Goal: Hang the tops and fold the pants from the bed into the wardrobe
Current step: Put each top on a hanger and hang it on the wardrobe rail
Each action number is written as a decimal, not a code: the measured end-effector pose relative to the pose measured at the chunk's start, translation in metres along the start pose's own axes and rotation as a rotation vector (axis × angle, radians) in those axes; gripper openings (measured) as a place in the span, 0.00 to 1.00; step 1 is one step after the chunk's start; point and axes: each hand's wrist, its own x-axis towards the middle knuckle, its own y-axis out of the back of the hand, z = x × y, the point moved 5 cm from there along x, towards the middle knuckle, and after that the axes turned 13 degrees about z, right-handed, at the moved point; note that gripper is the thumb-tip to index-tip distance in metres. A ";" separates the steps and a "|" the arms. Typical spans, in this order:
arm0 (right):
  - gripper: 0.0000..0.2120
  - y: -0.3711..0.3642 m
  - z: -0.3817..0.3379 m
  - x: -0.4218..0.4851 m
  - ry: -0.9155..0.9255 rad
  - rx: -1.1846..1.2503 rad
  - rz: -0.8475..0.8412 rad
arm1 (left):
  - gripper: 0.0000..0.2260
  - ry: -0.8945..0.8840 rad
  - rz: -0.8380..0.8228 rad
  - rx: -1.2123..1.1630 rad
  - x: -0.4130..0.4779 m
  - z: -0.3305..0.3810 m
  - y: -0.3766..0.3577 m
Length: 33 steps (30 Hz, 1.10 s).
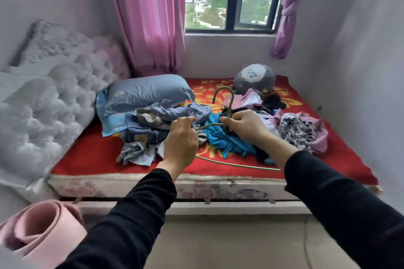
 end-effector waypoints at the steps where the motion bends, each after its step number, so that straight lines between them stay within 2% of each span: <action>1: 0.22 0.009 0.020 0.016 -0.021 -0.019 0.016 | 0.17 0.006 -0.026 -0.005 0.008 0.008 -0.028; 3: 0.24 0.019 0.058 0.047 -0.058 -0.037 0.040 | 0.17 0.005 -0.080 -0.019 0.023 0.020 -0.077; 11: 0.20 0.039 0.192 0.193 -0.190 -0.030 0.110 | 0.17 -0.013 -0.247 -0.060 0.105 0.018 -0.291; 18: 0.22 0.052 0.311 0.309 -0.319 -0.173 0.171 | 0.17 0.009 -0.407 -0.079 0.162 0.018 -0.468; 23: 0.24 0.083 0.395 0.365 -0.415 -0.238 0.296 | 0.16 0.008 -0.468 -0.124 0.169 0.047 -0.574; 29: 0.24 0.129 0.504 0.435 -0.453 -0.278 0.484 | 0.18 0.137 -0.513 -0.047 0.143 0.072 -0.710; 33: 0.22 0.129 0.588 0.471 -0.470 -0.191 0.451 | 0.08 0.136 -0.569 0.018 0.114 0.092 -0.799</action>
